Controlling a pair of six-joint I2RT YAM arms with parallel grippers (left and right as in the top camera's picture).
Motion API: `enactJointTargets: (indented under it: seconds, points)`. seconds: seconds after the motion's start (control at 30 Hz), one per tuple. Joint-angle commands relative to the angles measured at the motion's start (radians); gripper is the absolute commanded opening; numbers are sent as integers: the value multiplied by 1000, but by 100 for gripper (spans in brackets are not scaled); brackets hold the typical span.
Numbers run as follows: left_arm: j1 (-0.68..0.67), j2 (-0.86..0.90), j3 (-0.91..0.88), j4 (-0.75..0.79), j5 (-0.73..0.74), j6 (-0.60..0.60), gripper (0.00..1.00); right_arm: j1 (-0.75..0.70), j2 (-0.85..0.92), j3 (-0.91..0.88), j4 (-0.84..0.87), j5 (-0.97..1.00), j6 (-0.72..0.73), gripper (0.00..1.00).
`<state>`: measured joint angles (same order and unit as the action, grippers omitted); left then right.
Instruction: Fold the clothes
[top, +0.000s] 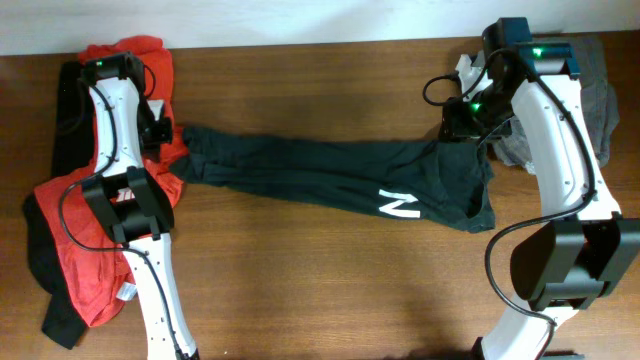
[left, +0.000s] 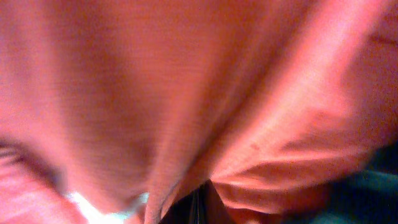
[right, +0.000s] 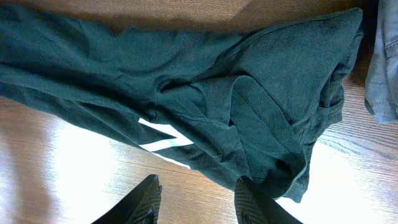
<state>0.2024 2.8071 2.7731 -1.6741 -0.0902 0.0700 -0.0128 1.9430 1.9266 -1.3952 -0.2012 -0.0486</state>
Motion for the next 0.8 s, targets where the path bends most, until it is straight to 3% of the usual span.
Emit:
enactJointTargets:
  seconds: [0.0,0.57,0.77]
  points:
    - [57,8,8,17,-221,-108,8,2,-6,-6,-3,-5,4,43]
    - [141,7,16,59,-246,-108,8,2,-6,-6,-8,-5,4,44]
    - [141,-3,126,51,-243,-137,9,2,-6,-6,-16,-5,4,44]
